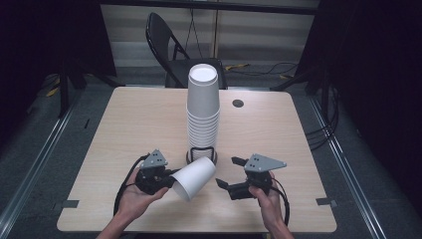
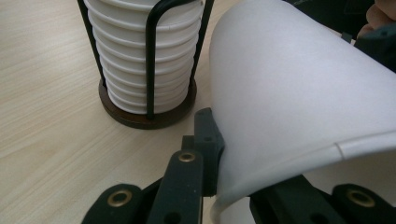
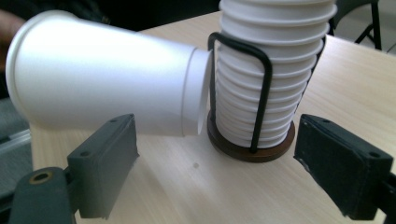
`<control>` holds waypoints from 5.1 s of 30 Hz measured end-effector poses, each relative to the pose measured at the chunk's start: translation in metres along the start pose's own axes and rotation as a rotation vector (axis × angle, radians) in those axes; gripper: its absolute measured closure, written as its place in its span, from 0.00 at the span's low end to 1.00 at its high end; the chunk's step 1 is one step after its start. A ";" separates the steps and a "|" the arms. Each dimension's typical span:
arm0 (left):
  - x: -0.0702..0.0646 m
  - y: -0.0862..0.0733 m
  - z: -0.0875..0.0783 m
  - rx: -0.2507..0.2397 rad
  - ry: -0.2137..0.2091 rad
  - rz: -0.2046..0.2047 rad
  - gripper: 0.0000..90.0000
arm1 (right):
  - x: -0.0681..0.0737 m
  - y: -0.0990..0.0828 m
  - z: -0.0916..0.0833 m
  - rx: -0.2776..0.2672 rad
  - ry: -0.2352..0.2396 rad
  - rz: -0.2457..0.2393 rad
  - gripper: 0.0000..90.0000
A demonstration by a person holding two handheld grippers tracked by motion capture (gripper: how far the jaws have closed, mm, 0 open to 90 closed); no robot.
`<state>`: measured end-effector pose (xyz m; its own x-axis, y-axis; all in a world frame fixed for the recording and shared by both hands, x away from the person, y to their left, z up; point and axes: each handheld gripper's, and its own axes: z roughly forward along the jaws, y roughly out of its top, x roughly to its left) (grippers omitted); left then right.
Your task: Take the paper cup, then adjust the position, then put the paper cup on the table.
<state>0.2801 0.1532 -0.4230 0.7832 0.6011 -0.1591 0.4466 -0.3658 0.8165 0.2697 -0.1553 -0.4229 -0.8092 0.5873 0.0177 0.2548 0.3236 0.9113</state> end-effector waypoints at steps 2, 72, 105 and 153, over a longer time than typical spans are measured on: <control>0.000 0.001 0.001 0.012 -0.002 0.000 0.95 | 0.002 -0.003 0.001 0.010 0.010 -0.020 0.14; -0.012 0.057 0.043 0.333 -0.127 0.000 0.96 | 0.071 0.011 0.041 0.109 -0.050 -0.657 0.08; -0.011 0.047 0.048 0.222 -0.167 -0.047 0.88 | 0.066 0.012 0.040 0.057 -0.029 -0.557 0.12; 0.009 -0.005 0.008 -0.153 0.067 -0.004 0.26 | -0.016 0.000 0.011 -0.022 -0.141 -0.016 0.12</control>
<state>0.2885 0.1544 -0.4334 0.7487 0.6502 -0.1296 0.3746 -0.2535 0.8919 0.2890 -0.1562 -0.4275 -0.7300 0.6814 -0.0535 0.2294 0.3180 0.9199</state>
